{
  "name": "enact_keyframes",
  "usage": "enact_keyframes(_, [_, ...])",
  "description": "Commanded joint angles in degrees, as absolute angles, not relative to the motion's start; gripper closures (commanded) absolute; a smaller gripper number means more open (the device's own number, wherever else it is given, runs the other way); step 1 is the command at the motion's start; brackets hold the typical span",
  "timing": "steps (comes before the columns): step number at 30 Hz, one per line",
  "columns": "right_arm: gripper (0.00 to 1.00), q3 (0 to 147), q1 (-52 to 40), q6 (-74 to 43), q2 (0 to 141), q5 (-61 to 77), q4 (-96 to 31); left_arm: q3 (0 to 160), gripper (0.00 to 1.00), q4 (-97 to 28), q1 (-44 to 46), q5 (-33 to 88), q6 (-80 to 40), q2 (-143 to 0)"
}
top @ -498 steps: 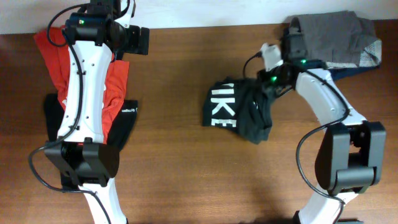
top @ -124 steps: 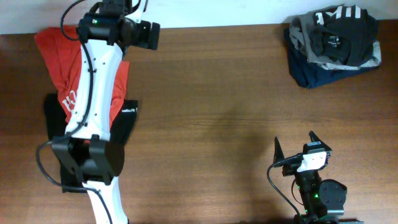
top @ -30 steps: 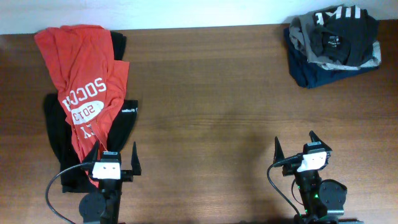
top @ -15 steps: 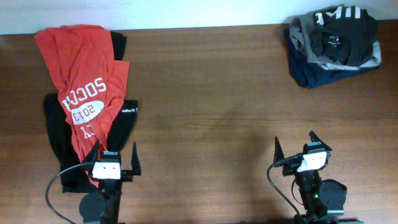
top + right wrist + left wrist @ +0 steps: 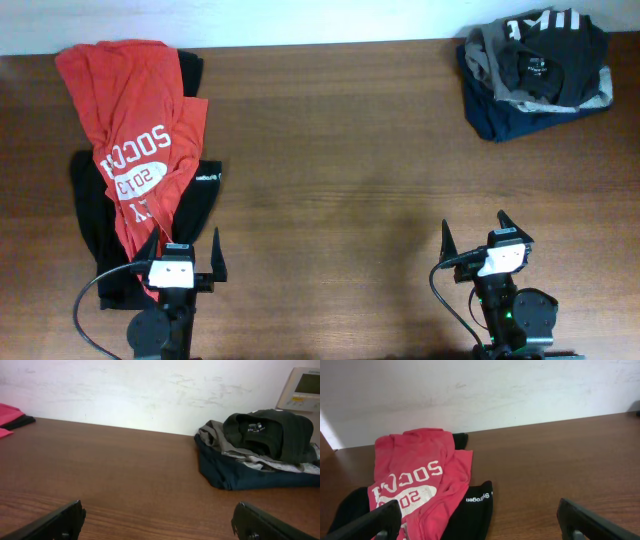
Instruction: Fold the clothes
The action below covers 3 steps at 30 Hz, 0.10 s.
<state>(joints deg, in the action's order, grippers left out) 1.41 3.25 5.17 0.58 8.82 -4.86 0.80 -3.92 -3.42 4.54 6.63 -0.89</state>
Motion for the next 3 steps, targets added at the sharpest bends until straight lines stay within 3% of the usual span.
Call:
enact_keyframes(1, [0.01,0.8,3.5,5.5,0.2,8.1,-4.8,0.5,0.01,-4.1,-3.7,5.2,7.2,-0.4])
enact_keyframes(3, [0.01,0.8,3.5,5.5,0.2,8.1,-4.8,0.5,0.01,-4.1,-3.7,5.2,7.2,-0.4])
